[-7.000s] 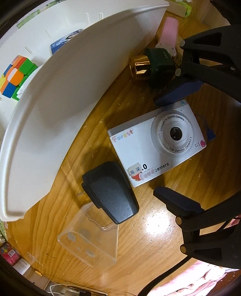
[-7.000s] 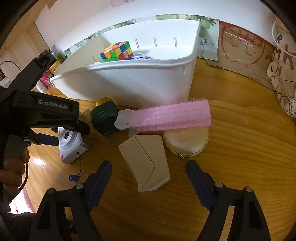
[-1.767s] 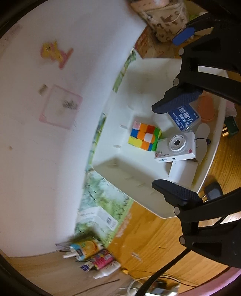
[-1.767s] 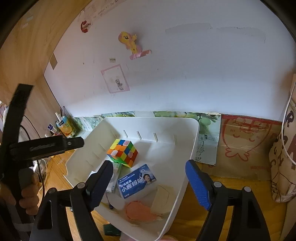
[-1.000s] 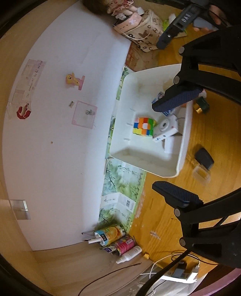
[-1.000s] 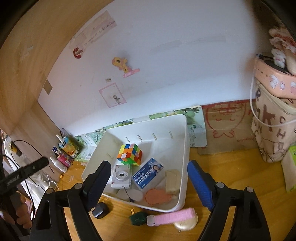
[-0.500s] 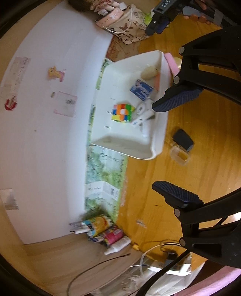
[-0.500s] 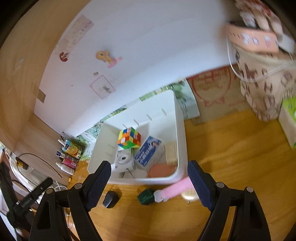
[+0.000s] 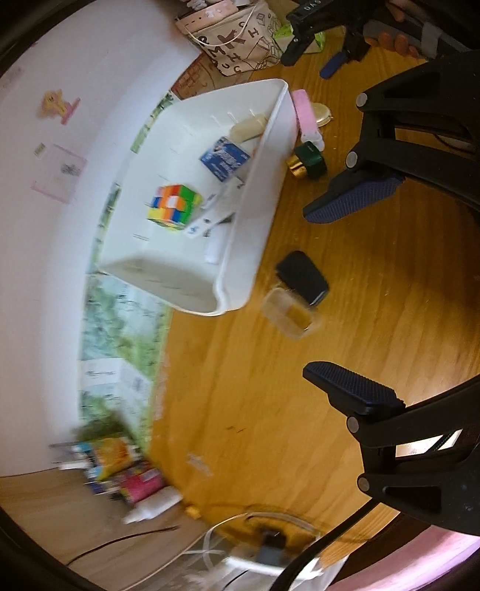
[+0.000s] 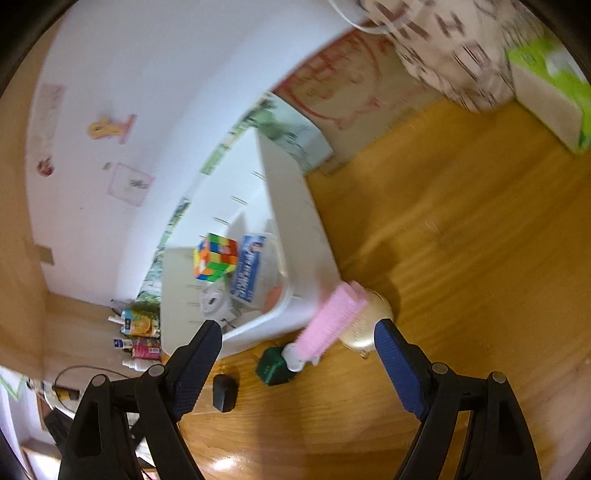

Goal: Organize rigid objects
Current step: 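Withdraw both tools from the bin toward the remaining desk items, then grasp the black case with the left tool while the right tool grasps the pink hair roller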

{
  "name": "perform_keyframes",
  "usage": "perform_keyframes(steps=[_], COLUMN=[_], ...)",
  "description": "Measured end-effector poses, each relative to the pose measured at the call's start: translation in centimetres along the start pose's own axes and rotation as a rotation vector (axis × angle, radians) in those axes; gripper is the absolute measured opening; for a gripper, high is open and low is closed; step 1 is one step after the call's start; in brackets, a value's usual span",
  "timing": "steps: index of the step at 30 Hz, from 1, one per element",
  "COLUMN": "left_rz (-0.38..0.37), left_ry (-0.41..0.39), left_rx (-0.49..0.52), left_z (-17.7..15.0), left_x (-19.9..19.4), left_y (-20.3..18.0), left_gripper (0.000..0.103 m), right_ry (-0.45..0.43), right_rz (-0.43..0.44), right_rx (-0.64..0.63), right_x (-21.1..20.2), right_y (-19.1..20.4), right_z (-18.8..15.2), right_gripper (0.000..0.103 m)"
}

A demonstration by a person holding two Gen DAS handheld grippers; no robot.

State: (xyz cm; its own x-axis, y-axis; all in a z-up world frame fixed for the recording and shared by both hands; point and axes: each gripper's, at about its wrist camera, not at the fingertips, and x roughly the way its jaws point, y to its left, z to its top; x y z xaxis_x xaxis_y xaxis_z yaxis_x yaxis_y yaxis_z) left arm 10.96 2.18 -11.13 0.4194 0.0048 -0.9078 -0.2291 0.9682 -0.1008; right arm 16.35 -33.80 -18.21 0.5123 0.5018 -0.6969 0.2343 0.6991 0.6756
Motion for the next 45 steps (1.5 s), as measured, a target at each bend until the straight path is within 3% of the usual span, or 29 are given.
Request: perform_keyframes(steps=[15,19,21,26,32,45], left_rz=[0.046,0.056,0.061,0.071,0.088,0.088], left_ry=[0.175,0.209,0.221,0.246,0.261,0.293], left_rx=[0.06,0.066,0.068,0.073,0.077,0.069], left_z=[-0.4,-0.3,-0.2,0.1,0.7,1.2], left_x=[6.3,7.6,8.1,9.2,10.4,11.9], left_y=[-0.9,-0.9,-1.0,-1.2,-1.4,-2.0], left_gripper=[0.08,0.08,0.08,0.08,0.08,0.083], right_ry=[0.1,0.097,0.096,0.088,0.09,0.058], right_rz=[0.002,0.016,0.015,0.011,0.022,0.027], right_rx=[0.146,0.142,0.146,0.127,0.113,0.059], right_x=[3.7,4.2,4.4,4.7,5.3,5.5], right_y=[-2.7,-2.6,-2.7,-2.4,-2.2,-1.8], right_z=[-0.6,-0.5,-0.5,-0.4,-0.5,-0.7], right_gripper=[0.084,0.076,0.065,0.061,0.045,0.041])
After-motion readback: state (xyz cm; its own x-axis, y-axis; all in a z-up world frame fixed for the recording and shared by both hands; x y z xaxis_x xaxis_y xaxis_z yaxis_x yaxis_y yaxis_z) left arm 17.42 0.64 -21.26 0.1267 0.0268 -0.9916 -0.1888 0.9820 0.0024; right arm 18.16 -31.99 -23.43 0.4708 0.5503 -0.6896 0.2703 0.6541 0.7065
